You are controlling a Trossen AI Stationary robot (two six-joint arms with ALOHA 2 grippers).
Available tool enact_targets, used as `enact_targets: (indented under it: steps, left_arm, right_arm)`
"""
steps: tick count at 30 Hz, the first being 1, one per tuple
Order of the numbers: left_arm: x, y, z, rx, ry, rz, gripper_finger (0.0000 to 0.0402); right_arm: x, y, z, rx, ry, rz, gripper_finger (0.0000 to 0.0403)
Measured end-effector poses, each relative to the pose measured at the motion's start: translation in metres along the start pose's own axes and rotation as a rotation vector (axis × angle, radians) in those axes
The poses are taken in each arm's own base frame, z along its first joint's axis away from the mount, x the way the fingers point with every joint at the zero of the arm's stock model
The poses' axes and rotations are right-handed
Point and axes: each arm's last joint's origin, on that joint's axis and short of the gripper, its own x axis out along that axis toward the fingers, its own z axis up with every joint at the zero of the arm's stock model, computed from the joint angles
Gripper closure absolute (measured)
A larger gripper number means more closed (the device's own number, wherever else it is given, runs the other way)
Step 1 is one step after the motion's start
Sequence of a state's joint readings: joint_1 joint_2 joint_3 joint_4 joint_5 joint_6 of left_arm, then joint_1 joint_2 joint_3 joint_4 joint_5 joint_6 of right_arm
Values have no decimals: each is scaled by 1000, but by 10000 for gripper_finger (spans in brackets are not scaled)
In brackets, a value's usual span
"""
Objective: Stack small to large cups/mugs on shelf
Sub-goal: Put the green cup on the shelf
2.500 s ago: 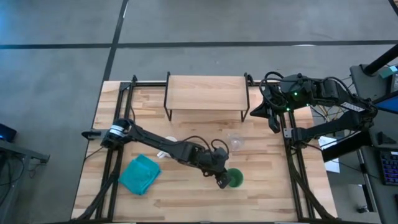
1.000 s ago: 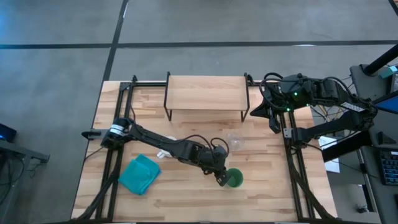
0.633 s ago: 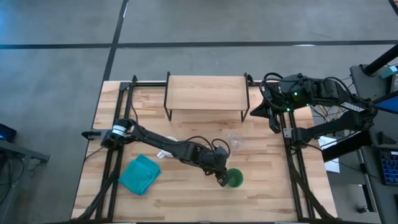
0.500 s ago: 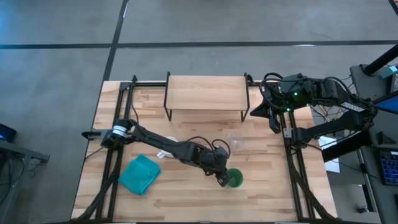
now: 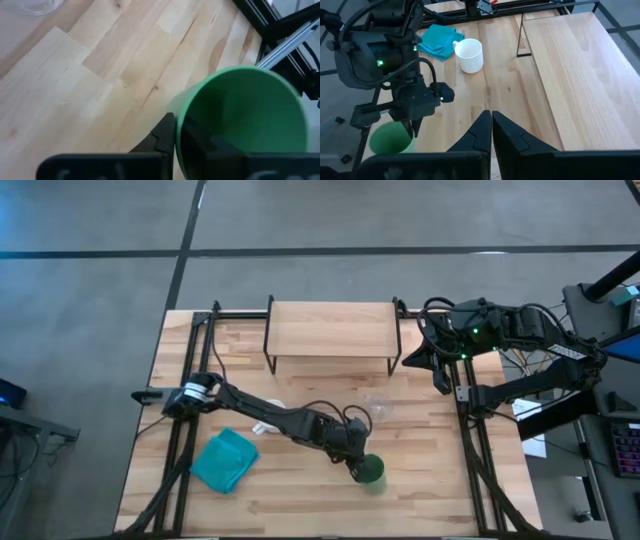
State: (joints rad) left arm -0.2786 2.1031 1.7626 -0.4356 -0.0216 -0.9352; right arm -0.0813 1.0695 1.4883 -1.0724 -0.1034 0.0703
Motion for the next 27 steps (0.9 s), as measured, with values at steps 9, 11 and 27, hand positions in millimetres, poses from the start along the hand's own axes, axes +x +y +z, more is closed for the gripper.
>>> enact_targets:
  steps: [9,11,27]
  left_arm:
    - [-33,10,27,52,69,122,401]
    - [-55,14,41,76,83,175,401]
    - [-257,95,137,29,-197,460,401]
  right_arm:
    - [0,0,0,-4,0,0,394]
    - [0,0,0,-4,0,0,394]
    - [2,0,-3,-87,25,-3,394]
